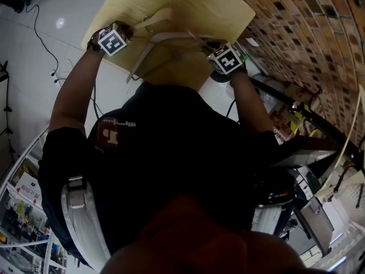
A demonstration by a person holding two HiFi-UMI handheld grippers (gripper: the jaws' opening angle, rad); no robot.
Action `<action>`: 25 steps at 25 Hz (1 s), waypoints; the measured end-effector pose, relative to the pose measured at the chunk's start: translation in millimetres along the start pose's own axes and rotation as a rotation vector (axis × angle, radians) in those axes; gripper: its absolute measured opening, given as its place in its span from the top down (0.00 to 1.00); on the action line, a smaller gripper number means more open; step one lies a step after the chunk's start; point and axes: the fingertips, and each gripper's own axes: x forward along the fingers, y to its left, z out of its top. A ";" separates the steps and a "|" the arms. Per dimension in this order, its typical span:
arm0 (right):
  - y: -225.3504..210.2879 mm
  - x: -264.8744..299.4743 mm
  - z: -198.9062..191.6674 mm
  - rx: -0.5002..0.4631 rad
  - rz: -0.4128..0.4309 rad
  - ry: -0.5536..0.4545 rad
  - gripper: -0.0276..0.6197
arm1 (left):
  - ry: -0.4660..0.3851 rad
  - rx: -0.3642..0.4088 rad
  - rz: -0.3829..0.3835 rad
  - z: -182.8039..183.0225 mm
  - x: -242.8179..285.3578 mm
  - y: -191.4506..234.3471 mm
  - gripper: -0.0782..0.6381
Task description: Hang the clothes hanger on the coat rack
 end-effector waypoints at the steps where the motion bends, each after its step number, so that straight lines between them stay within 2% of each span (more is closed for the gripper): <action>1: -0.7 -7.6 3.9 -0.005 -0.010 -0.015 0.80 | -0.001 0.001 0.008 2.2 -7.2 1.2 0.76; 7: -2.3 -64.4 25.4 -0.014 -0.083 -0.086 0.80 | -0.088 0.068 0.097 48.1 -63.2 16.3 0.76; 11: -8.2 -96.3 28.7 -0.001 -0.159 -0.108 0.80 | -0.101 0.127 0.113 71.5 -87.5 23.4 0.76; 16: -5.6 -136.9 29.0 0.035 -0.246 -0.118 0.80 | -0.155 0.195 0.136 108.5 -112.0 26.6 0.76; 21: -14.5 -205.0 17.9 0.070 -0.407 -0.145 0.80 | -0.254 0.298 0.168 177.3 -141.0 23.9 0.76; 25: -12.3 -272.9 -5.1 0.087 -0.534 -0.171 0.80 | -0.329 0.384 0.206 237.9 -177.2 0.3 0.76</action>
